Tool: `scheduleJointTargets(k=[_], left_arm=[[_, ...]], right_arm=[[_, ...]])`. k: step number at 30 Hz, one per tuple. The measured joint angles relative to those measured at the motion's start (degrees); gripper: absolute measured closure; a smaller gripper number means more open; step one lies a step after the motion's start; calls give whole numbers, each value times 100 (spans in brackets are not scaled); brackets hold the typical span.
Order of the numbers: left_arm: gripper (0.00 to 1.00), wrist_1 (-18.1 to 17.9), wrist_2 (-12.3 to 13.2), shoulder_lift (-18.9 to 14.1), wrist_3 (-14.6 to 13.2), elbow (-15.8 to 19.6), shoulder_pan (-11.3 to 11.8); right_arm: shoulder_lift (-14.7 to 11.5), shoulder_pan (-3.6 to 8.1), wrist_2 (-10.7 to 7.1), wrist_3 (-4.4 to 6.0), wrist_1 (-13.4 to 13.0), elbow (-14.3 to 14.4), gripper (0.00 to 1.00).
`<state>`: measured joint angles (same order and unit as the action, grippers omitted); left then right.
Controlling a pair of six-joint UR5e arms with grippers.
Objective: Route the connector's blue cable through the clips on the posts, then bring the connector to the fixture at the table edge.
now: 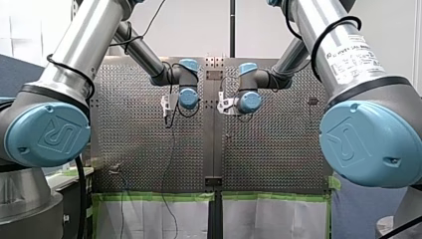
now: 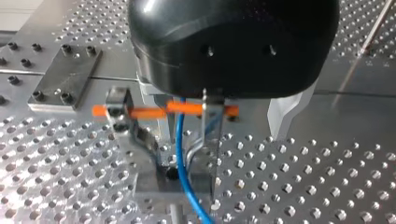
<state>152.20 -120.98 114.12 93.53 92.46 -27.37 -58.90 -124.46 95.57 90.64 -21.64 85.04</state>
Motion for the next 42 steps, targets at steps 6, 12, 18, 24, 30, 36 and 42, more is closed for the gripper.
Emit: scheduleJointTargets(k=[6,12,18,24,30,36,42], left_arm=[[1,-50,72,0,-55,-2,6],[56,-165,142,0,-149,-2,-24],[100,-203,141,-1,-115,-2,-9],[100,-197,224,-1,92,-2,33],[100,-190,192,2,169,2,20],[100,-239,179,4,129,82,-57],[100,-411,189,5,106,300,-112]], right_arm=[[-1,-3,-2,-15,1,0,100],[1,0,11,-22,17,0,100],[-2,3,16,-28,29,-1,100],[-4,4,21,-35,65,-1,100],[-1,21,23,-37,146,-1,100],[1,85,27,-41,322,4,100],[0,123,69,-89,521,30,100]])
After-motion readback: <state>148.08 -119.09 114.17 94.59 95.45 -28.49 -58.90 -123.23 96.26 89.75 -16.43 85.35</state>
